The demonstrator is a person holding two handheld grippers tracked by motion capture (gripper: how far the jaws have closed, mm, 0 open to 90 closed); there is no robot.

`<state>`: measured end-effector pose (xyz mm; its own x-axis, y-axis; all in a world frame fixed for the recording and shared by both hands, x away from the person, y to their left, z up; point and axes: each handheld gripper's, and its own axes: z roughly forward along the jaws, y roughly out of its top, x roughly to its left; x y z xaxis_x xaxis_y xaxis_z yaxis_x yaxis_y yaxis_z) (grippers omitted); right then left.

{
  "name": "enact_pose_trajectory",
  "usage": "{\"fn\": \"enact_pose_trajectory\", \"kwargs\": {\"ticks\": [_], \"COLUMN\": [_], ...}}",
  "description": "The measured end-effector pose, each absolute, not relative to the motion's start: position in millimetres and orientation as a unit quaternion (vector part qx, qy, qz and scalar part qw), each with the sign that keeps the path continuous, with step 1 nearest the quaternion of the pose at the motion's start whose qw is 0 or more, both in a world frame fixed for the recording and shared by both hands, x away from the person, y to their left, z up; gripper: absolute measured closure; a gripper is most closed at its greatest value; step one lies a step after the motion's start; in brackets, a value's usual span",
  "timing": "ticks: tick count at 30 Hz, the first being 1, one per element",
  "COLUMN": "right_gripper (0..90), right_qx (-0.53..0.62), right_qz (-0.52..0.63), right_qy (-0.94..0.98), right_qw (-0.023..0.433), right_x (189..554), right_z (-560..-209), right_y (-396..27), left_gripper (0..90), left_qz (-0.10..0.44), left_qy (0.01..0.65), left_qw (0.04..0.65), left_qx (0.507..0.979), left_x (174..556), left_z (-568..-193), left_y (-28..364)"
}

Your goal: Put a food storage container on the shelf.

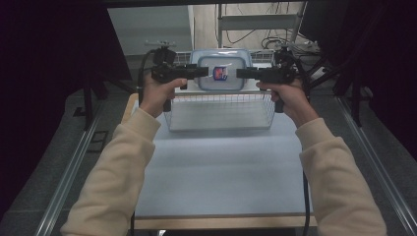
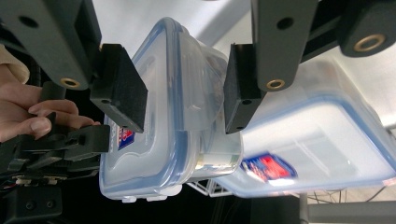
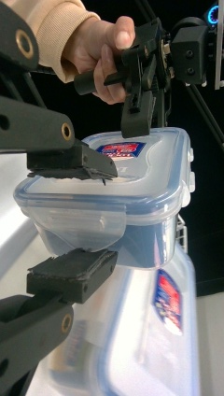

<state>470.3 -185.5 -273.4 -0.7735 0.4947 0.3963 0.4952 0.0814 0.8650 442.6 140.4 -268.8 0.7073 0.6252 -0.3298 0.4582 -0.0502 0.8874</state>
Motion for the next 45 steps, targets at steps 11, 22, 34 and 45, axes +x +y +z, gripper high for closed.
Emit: {"fn": "enact_pose_trajectory", "kwargs": {"ticks": [11,22,34,45], "right_gripper": [53.3,52.3,46.1,33.4], "right_qx": [-0.339,-0.367,-0.404,-0.452], "right_qz": [-0.584,-0.565,-0.576,-0.582], "right_qy": [-0.738,-0.739,-0.711,-0.677], "right_qw": [-0.001,0.022,0.019,-0.010], "right_x": [510,554,568,570], "right_z": [-248,-261,-267,-273], "right_y": [-182,-179,-173,-179], "left_gripper": [51.0,50.6,47.8,37.8], "left_qz": [0.069,0.047,0.022,0.007], "left_qy": [0.384,0.420,0.467,0.471], "left_qw": [0.584,0.581,0.593,0.597], "left_qx": [0.712,0.696,0.655,0.649], "left_x": [481,521,538,543], "left_z": [-251,-266,-274,-283], "left_y": [142,142,141,141]}}
